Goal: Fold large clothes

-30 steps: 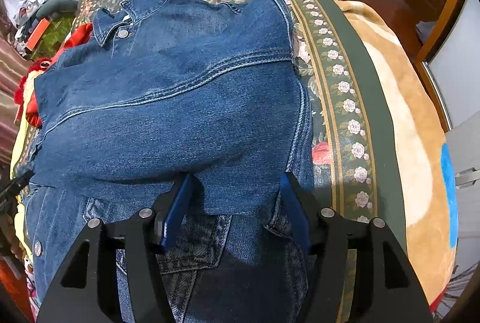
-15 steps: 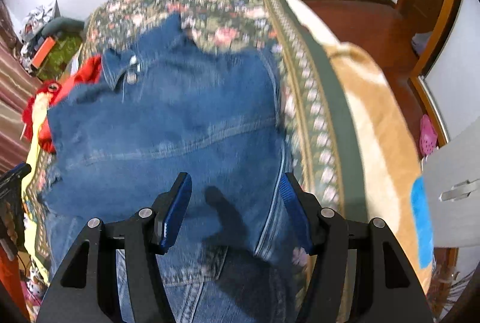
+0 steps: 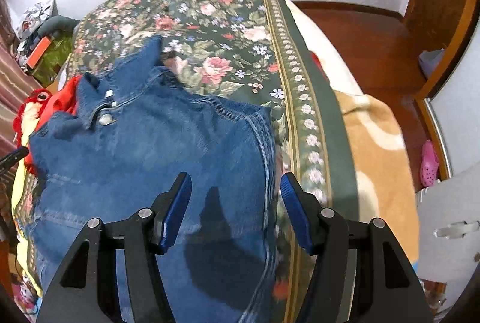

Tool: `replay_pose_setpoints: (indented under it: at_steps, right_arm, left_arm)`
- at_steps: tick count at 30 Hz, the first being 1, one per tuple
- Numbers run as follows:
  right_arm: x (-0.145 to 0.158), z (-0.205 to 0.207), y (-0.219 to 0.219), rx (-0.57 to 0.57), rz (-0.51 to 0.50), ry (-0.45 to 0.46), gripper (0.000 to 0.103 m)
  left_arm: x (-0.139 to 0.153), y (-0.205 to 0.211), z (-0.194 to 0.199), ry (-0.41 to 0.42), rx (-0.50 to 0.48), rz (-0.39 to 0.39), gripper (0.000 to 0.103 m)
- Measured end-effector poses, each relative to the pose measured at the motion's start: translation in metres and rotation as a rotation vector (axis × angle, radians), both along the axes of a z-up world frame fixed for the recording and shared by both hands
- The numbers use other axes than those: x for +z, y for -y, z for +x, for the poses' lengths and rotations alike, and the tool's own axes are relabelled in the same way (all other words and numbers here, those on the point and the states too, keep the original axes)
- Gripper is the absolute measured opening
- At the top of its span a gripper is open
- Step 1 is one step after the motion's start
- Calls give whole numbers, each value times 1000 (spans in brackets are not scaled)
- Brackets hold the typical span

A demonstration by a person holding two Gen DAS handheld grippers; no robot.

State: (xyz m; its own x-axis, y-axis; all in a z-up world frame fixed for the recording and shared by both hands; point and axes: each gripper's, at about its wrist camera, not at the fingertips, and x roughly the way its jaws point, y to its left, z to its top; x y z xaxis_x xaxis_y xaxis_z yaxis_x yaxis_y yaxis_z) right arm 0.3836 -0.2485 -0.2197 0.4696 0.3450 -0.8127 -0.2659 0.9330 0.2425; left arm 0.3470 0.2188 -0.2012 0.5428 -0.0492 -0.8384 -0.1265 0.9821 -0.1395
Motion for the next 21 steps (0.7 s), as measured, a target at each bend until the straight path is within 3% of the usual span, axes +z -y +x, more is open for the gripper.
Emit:
replay_pose_setpoints:
  at_steps: [6, 7, 8, 10, 12, 15, 17, 21]
  right_arm:
    - [-27, 28, -2, 4, 92, -75, 58]
    - [-29, 29, -5, 11, 109, -77, 58]
    - [-30, 30, -6, 16, 113, -76, 58]
    - [-31, 31, -12, 13, 94, -67, 57]
    - [-30, 33, -16, 7, 73, -62, 38]
    - [-28, 34, -14, -4, 87, -70, 19]
    - [-19, 31, -11, 2, 88, -41, 11]
    - [20, 20, -6, 2, 117, 52, 8]
  left_arm:
    - [-20, -7, 16, -5, 11, -58, 65]
    - [-20, -7, 16, 7, 9, -63, 53]
    - [-21, -7, 16, 17, 1, -73, 34]
    - [-23, -4, 19, 11, -21, -87, 13]
    - [-22, 3, 21, 15, -21, -52, 11]
    - [-12, 16, 19, 32, -37, 16, 9]
    - [0, 26, 15, 59, -43, 66, 9]
    - [34, 43, 7, 117, -32, 119, 9]
